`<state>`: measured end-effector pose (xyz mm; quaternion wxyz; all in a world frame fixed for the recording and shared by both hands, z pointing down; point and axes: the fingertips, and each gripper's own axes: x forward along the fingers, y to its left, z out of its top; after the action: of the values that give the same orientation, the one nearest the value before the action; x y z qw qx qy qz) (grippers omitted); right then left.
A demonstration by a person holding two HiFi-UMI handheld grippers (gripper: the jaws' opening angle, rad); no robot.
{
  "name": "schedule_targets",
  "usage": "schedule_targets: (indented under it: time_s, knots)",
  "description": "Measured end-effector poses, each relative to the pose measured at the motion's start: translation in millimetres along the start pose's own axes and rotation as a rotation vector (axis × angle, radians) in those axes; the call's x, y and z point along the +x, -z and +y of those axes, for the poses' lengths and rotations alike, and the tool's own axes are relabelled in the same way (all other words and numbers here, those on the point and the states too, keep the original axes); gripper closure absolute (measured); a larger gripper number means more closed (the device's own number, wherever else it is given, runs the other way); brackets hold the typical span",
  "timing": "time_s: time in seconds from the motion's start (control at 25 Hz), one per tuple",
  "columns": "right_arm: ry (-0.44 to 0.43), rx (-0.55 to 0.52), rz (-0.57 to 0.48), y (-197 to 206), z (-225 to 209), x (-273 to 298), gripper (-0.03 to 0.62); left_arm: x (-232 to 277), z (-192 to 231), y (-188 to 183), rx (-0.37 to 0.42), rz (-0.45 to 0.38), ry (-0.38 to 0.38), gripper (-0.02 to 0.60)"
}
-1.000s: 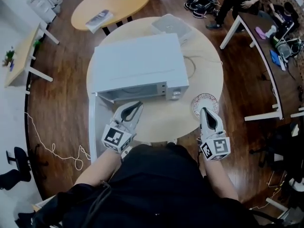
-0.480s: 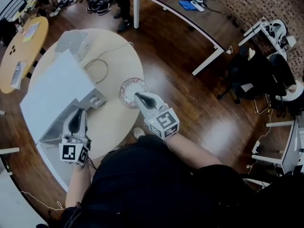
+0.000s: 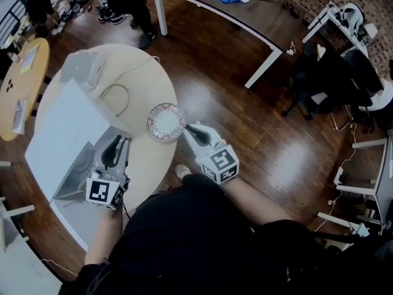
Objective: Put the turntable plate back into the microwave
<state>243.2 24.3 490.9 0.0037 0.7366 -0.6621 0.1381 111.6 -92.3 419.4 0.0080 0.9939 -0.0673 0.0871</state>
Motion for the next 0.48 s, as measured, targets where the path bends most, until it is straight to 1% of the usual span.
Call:
schedule_targets:
  time_s: [0.08,0.16,0.32,0.44,0.48]
  knots:
    - [0.019,0.026,-0.003,4.9,-4.8,-2.5,0.579,6.2,-2.7,-2.8,-0.004,0.012,0.018,0.488]
    - [0.032,0.047,0.003,9.5,-10.6,-2.7,0.579,13.2,-3.0,-3.9,0.008,0.019,0.031,0.488]
    - [0.039,0.06,0.022,17.6,-21.5,-4.2,0.569,27.3,-8.5,-4.1,0.021,0.022,0.044,0.488]
    - [0.037,0.083,0.026,21.9,-28.0,3.8,0.566,32.8,-1.9,4.6,0.044,0.068,0.032,0.491]
    - [0.032,0.09,0.031,24.4,-29.3,7.0,0.566,33.8,1.3,8.4,0.05,0.087,0.022,0.502]
